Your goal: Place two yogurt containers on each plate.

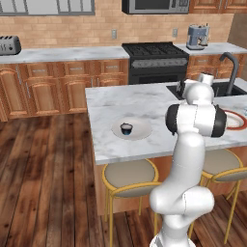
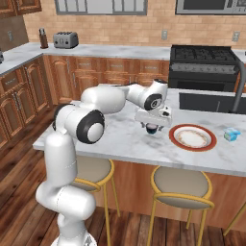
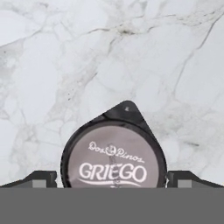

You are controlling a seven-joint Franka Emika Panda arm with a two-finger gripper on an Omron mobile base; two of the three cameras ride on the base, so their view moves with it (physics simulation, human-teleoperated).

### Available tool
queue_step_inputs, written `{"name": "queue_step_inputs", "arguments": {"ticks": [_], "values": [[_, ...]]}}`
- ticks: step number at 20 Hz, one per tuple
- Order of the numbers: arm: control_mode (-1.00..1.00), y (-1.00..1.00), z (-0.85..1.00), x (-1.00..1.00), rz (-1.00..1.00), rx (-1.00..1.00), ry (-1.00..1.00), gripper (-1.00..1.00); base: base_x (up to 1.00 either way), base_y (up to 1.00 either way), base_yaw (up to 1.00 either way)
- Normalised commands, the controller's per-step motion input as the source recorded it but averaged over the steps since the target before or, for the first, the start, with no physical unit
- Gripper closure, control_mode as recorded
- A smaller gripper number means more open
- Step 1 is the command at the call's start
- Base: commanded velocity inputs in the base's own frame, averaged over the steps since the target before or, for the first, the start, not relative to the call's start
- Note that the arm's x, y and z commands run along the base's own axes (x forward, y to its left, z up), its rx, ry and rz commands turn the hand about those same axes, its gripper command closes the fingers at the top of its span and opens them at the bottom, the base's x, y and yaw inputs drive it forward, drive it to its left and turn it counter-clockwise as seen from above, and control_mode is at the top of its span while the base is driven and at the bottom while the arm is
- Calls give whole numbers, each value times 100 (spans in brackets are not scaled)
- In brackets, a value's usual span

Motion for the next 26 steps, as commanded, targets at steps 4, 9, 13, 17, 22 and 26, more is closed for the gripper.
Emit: {"name": "queue_step_inputs", "arguments": {"ticks": [4,9,13,17,22,26], "values": [[-100,0,-17,4,0,0,0,-100,0,0,0],[-100,0,-11,1,0,0,0,-100,0,0,0],[-100,0,0,0,0,0,0,100,0,0,0],[-100,0,0,0,0,0,0,100,0,0,0],[-100,0,0,-1,1,0,0,100,0,0,0],[-100,19,47,-44,13,6,-12,100,0,0,0]]}}
